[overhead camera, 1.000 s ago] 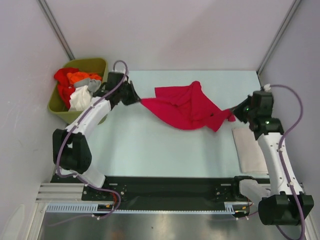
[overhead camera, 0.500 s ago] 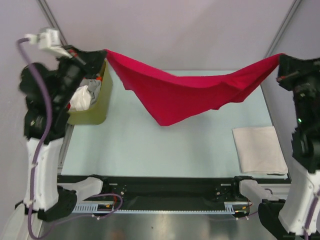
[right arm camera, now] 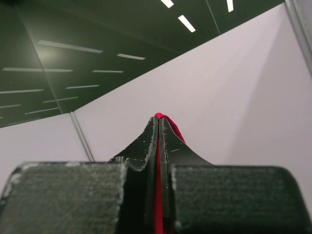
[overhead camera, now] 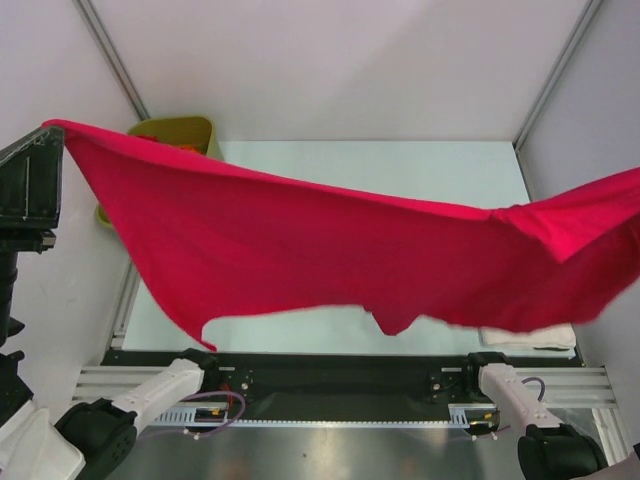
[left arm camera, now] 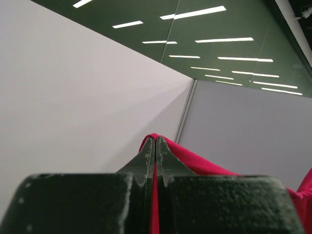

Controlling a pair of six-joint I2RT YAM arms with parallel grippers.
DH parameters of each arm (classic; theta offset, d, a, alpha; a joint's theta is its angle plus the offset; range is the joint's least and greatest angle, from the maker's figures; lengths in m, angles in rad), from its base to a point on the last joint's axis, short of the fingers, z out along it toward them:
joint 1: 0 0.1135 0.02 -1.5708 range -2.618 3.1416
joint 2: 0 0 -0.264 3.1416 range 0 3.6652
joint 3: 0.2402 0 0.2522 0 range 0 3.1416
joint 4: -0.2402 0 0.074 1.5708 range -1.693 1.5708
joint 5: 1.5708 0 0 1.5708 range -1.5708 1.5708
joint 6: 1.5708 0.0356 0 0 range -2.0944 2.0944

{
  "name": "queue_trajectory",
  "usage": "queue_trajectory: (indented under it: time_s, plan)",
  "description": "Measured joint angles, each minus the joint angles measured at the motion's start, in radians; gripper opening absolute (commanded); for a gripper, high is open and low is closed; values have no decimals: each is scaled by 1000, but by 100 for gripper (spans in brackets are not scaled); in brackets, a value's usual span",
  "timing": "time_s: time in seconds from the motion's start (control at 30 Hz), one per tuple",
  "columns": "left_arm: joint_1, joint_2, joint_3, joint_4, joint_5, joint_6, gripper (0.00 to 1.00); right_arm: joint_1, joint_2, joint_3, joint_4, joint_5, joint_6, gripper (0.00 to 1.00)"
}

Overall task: Fold and stack the t-shirts
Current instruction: Flatten the tshirt out

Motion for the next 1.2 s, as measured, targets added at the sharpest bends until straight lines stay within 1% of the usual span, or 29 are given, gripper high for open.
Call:
queue_trajectory:
  time_s: [0.07,0.17,0.23,0.3,0.37,0.47,0.53,0.57,0.67,0.73,0.87,0.97,1.07,1.13,1.2]
  plan:
    - [-13,-4,-8,-1,-13,0,0,-3,-10,-31,32,-5,6,0]
    - [-24,-5,-51,-4,-46,2,0,-9,-38,-160,119,-8,14,0]
    - [-31,1,-102,-9,-85,10,0,-12,-63,-294,196,-7,17,0]
    - [-34,24,-158,-16,-130,23,0,-28,-73,-463,283,-1,22,0]
    - [-34,47,-243,5,-175,40,0,-35,-66,-641,373,1,24,0]
    - [-33,107,-417,60,-231,82,0,-37,2,-836,437,8,26,0]
    - [-14,176,-535,94,-240,105,0,-37,88,-932,488,8,25,0]
    - [-3,218,-565,102,-240,109,0,-37,124,-966,503,8,25,0]
    - [48,384,-680,193,-224,125,0,-37,235,-1060,533,7,25,0]
    - [84,494,-738,254,-209,128,0,-38,288,-1091,554,8,20,0]
    - [156,757,-735,405,-164,124,0,-45,415,-1108,650,5,-2,0]
    - [202,1003,-632,486,-109,106,0,-61,557,-1100,731,-5,-12,0]
    - [227,1204,-506,511,-56,95,0,-73,715,-1070,772,-27,-10,0]
    - [237,1286,-453,511,-30,94,0,-77,802,-1054,779,-44,0,0]
    - [240,1316,-431,509,-18,94,0,-77,853,-1046,779,-61,7,0]
